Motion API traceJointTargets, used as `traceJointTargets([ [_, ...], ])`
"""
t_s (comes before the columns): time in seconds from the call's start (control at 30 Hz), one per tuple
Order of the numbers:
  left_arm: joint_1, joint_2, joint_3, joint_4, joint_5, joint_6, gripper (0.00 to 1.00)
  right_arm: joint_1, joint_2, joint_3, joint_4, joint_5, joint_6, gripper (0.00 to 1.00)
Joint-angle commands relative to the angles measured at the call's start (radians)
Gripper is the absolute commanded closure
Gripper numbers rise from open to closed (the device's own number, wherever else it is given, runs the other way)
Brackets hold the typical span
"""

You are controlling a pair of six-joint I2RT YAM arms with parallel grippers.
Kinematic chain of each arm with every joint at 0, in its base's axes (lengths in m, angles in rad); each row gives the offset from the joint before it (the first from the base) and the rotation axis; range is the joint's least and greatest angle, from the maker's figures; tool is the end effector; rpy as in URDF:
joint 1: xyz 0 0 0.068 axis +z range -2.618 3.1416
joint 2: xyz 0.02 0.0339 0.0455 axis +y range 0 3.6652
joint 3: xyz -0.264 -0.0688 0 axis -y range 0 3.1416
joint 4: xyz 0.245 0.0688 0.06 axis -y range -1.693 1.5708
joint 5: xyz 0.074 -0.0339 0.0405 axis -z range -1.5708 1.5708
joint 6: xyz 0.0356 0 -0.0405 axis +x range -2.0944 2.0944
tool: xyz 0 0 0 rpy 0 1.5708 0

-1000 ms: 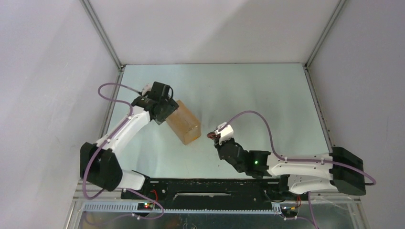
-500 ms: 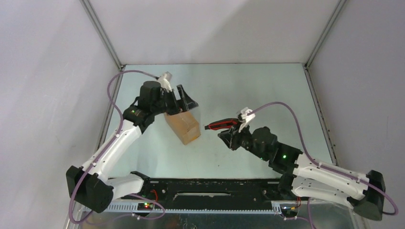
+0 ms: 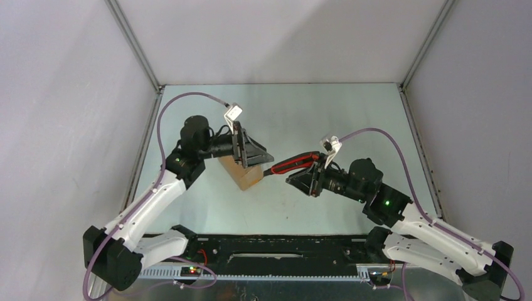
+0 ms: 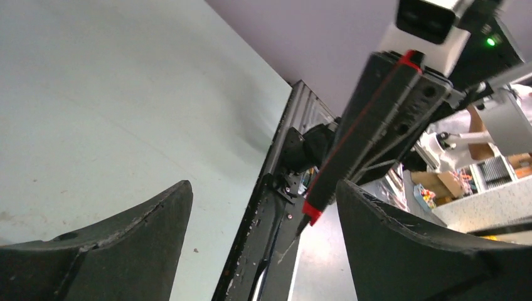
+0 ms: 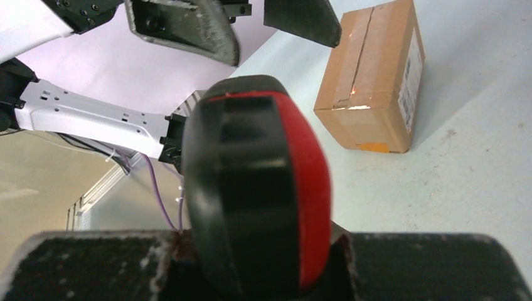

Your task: Unpack the express box

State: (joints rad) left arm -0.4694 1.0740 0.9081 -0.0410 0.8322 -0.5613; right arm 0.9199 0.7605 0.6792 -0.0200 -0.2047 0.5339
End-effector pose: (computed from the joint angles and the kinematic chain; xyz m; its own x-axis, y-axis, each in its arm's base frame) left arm 0.2036 -0.1328 0.3442 -0.6607 -0.0667 -0.7477 0.7066 0.2807 -0.6495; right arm 0.1070 0.1524 0.3244 -0.5115 0.1508 -0.8460 -0.7448 0.4131 0.5240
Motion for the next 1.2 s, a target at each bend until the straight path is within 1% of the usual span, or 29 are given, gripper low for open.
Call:
traceJointTargets([
  [0.0,-0.008,-0.049,-0.057,0.154,0.116,-0.030,0.13,-0.020,-0.021,0.043,0.028,-0.070,0.039,1.00],
  [0.13,-0.015,-0.053,-0.076,0.211,0.176,-0.058,0.13,-0.035,-0.023,0.045,0.025,-0.079,0.050,1.00],
  [0.2,-0.031,-0.054,-0.069,0.181,0.196,-0.025,0.14,-0.043,-0.024,0.048,0.031,-0.091,0.060,1.00],
  [0.27,-0.051,-0.047,-0.048,0.114,0.199,0.030,0.16,-0.049,-0.027,0.056,0.034,-0.100,0.066,1.00],
  [0.4,-0.085,-0.025,-0.017,0.028,0.207,0.086,0.19,-0.061,-0.028,0.066,0.035,-0.107,0.075,1.00],
  [0.5,-0.086,-0.024,-0.020,0.008,0.210,0.100,0.22,-0.073,-0.037,0.066,0.034,-0.118,0.080,1.00],
  [0.7,-0.092,0.001,-0.008,0.010,0.225,0.094,0.32,-0.089,-0.047,0.068,0.035,-0.147,0.089,1.00],
  [0.83,-0.113,0.019,0.008,0.020,0.230,0.088,0.33,-0.093,-0.042,0.068,0.037,-0.153,0.089,1.00],
  [0.93,-0.119,0.026,0.006,0.036,0.232,0.067,0.40,-0.094,-0.041,0.068,0.034,-0.150,0.089,1.00],
  [1.1,-0.119,0.023,-0.002,0.051,0.233,0.059,0.58,-0.099,-0.046,0.068,0.028,-0.146,0.085,1.00],
  [1.17,-0.119,0.021,-0.008,0.090,0.236,0.040,0.60,-0.100,-0.044,0.068,0.027,-0.147,0.084,1.00],
])
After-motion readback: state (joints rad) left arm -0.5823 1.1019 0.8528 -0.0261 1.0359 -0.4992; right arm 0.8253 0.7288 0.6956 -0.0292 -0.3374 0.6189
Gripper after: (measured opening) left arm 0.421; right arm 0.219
